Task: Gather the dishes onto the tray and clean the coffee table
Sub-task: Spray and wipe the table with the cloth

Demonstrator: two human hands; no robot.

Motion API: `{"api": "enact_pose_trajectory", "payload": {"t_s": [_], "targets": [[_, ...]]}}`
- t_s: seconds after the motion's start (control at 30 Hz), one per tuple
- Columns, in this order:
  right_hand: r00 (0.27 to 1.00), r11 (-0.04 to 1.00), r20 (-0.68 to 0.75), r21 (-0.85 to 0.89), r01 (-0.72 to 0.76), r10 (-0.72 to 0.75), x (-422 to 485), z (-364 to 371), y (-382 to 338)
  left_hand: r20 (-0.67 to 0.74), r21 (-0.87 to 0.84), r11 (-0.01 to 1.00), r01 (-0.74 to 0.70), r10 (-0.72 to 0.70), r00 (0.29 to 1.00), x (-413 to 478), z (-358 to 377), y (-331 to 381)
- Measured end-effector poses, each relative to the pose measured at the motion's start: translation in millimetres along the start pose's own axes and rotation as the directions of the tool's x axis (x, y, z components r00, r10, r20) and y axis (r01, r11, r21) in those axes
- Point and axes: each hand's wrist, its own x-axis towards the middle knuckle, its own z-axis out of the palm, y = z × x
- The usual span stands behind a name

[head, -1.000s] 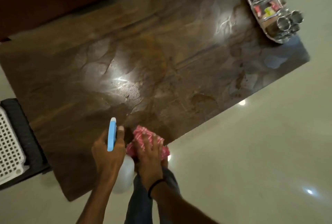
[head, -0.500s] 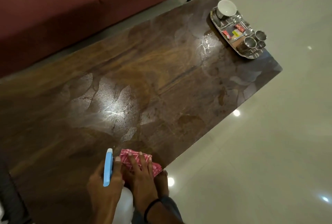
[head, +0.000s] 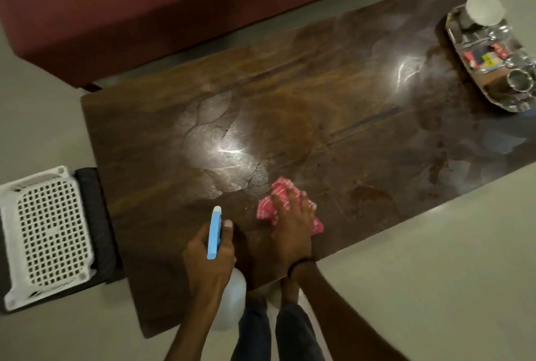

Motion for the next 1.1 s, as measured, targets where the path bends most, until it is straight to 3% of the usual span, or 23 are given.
{"api": "enact_pose_trajectory", "payload": {"t_s": [0.07,0.1,0.2,0.27,0.4,0.47,0.53,0.63,0.7,0.77,0.83,0.9,1.0,1.03,1.1], "targets": [[0.997,0.995,0.015,0.05,-0.082,0.081,25,-5,-27,-0.014,0.008,1.0,-0.006,0.006,1.0,7,-6,-2],[0.998,0.997,0.047,0.066,-0.05,0.047,28,-6,-38,-0.02,0.015,1.0,-0.005,0.006,1.0,9,-9,-3],[0.951,0.969,0.183,0.038,0.245,-0.248,1,10,-41,-0.03,-0.001,1.0,0.026,-0.026,0.999,16,-19,-3],[0.938,0.952,0.17,0.015,0.305,-0.304,-10,7,-15,-0.027,-0.035,0.999,0.039,-0.04,0.999,19,-25,-2],[0.992,0.994,-0.057,-0.017,0.111,-0.112,57,-8,-5,-0.022,-0.046,0.999,0.007,-0.008,1.0,34,-36,-5],[0.998,0.999,-0.06,0.009,0.036,-0.035,85,-3,-39,-0.025,-0.033,0.999,-0.004,0.003,1.0,43,-38,-9],[0.981,0.982,0.033,-0.018,0.19,-0.19,75,16,-70,-0.033,-0.025,1.0,-0.005,0.004,0.999,48,-42,-12],[0.864,0.885,0.222,-0.014,0.466,-0.451,25,15,-60,-0.031,-0.024,1.0,0.009,-0.01,0.999,54,-51,-8],[0.9,0.908,0.136,-0.008,0.419,-0.414,38,1,-38,-0.041,-0.043,0.999,0.01,-0.012,0.999,58,-59,-6],[0.973,0.973,-0.008,-0.015,0.231,-0.232,80,-2,-42,-0.044,-0.048,0.999,0.001,-0.004,0.999,63,-64,-4],[0.995,0.996,-0.051,-0.012,0.088,-0.088,115,7,-80,-0.036,-0.055,0.998,0.011,-0.013,0.999,70,-68,-6],[0.976,0.975,0.057,-0.059,0.213,-0.209,113,25,-120,-0.049,-0.049,0.998,0.025,-0.028,0.998,76,-69,-8],[0.81,0.829,0.309,-0.103,0.549,-0.498,71,29,-114,-0.076,-0.048,0.998,0.05,-0.053,0.996,88,-76,-5],[0.779,0.798,0.317,-0.098,0.594,-0.541,68,19,-95,-0.069,-0.048,0.997,0.057,-0.06,0.996,91,-79,-6],[0.825,0.82,0.208,-0.132,0.557,-0.526,93,-4,-67,-0.052,-0.073,0.997,0.024,-0.028,0.998,96,-83,-5]]}}
